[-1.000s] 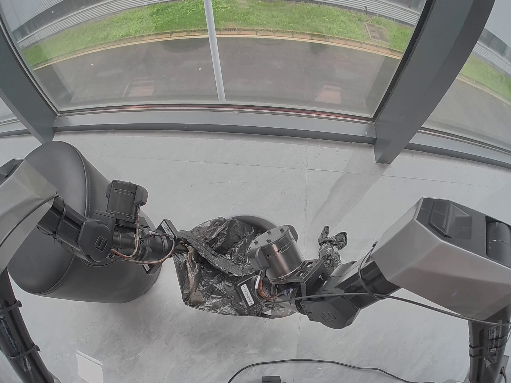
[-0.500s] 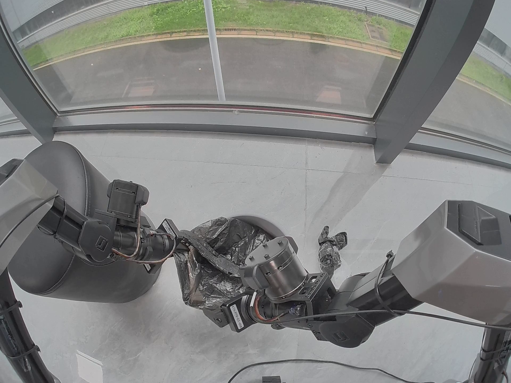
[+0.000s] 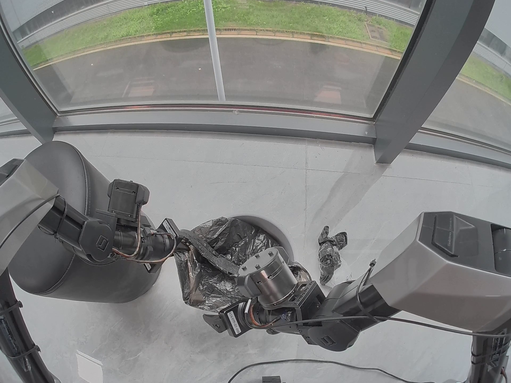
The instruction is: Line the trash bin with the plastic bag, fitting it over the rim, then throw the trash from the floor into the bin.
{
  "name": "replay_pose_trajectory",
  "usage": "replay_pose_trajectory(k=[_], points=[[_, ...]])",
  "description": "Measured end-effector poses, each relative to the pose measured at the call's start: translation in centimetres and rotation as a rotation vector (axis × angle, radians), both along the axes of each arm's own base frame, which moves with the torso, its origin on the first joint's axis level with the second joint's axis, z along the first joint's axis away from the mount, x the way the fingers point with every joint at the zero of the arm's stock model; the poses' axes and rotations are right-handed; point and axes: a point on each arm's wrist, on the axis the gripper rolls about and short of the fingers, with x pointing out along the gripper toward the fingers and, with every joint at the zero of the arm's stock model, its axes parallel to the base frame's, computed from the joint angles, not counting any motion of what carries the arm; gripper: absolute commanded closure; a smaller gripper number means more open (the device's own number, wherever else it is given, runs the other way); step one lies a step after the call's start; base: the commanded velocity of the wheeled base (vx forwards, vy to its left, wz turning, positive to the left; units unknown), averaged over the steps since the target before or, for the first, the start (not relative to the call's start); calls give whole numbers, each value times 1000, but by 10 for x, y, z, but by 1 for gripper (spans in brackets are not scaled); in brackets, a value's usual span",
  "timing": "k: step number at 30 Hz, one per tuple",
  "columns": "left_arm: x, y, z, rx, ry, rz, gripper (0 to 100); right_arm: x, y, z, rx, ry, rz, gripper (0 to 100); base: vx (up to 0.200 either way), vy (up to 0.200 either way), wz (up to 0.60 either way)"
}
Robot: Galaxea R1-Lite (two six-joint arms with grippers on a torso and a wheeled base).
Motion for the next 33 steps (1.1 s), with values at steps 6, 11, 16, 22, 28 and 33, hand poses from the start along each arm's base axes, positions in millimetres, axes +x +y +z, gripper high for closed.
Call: replay_pose_trajectory(k=[6, 11, 16, 22, 28, 33], points=[[1, 0, 0, 0, -1, 1, 100, -5, 2, -5, -13, 11, 14, 0, 0, 0, 0], [1, 0, -1, 0, 0, 1, 100, -10, 6, -7, -18, 16, 29, 0, 0, 0, 0], [1, 0, -1, 0, 1, 0, 100, -13, 8, -10, -21, 20, 37, 0, 0, 0, 0], [1, 0, -1, 0, 1, 1, 100, -17, 11, -19, -39, 34, 50, 0, 0, 0, 0], [1, 0, -1, 0, 3, 2, 100, -22, 13, -23, -46, 46, 60, 0, 0, 0, 0], [1, 0, -1, 0, 3, 2, 100, -30, 15, -25, -30, 88, 45, 0, 0, 0, 0]])
